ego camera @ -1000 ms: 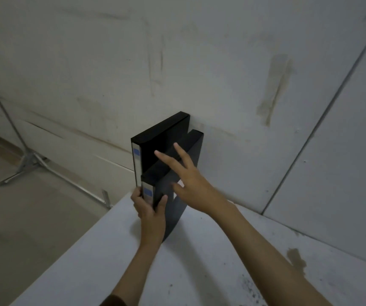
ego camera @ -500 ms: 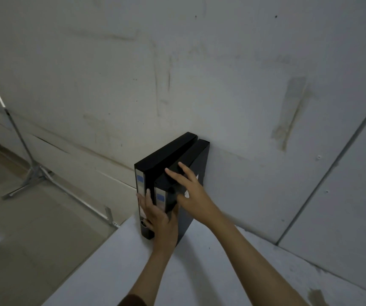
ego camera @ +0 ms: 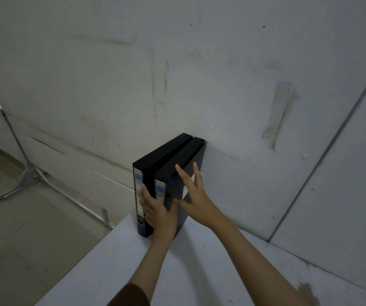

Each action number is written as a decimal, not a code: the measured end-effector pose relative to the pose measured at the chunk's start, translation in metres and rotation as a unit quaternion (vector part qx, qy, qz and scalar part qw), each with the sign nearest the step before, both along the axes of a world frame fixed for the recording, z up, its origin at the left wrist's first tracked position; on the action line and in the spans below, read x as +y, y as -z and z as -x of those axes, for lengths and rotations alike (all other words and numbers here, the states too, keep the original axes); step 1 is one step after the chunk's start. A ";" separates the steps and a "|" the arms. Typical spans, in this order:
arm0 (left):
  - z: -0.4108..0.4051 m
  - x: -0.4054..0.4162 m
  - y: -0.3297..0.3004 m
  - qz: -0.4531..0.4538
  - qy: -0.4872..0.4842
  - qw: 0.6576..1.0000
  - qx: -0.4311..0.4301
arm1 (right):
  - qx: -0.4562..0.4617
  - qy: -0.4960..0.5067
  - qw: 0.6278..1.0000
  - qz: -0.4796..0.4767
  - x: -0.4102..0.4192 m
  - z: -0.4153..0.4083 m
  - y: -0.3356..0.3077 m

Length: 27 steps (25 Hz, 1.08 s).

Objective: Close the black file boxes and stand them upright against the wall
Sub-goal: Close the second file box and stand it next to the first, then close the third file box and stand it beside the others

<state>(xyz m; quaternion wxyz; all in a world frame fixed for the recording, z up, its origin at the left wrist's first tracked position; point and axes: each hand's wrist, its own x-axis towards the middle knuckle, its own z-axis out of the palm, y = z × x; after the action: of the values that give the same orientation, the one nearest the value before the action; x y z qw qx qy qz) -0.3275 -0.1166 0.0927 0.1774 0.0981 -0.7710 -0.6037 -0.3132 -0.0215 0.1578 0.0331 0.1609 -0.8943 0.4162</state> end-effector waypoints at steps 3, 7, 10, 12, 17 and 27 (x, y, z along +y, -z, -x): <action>-0.018 -0.002 -0.010 0.004 -0.001 1.000 0.005 | -0.029 0.006 0.999 -0.026 0.007 -0.021 -0.007; -0.051 0.005 -0.034 0.006 0.007 1.000 0.021 | -0.039 -0.005 0.998 -0.045 0.021 -0.055 -0.016; -0.083 0.024 -0.052 -0.015 0.051 0.998 0.024 | -0.049 -0.004 0.996 -0.073 0.041 -0.092 -0.022; -0.106 0.045 -0.057 -0.002 0.096 0.995 0.013 | -0.056 0.006 0.995 -0.084 0.061 -0.122 -0.025; -0.186 0.115 -0.047 0.012 0.326 0.943 -0.061 | -0.101 0.070 0.986 -0.109 0.138 -0.217 -0.025; -0.384 0.276 -0.005 0.036 0.525 0.842 -0.117 | -0.202 0.241 0.944 -0.103 0.306 -0.470 0.019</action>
<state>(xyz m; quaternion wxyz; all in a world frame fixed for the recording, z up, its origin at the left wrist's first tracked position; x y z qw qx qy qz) 0.0560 0.1594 0.0975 -0.2546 -0.2583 -0.7435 -0.5618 0.1571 0.2849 0.1389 -0.0660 -0.1440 -0.9324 0.3249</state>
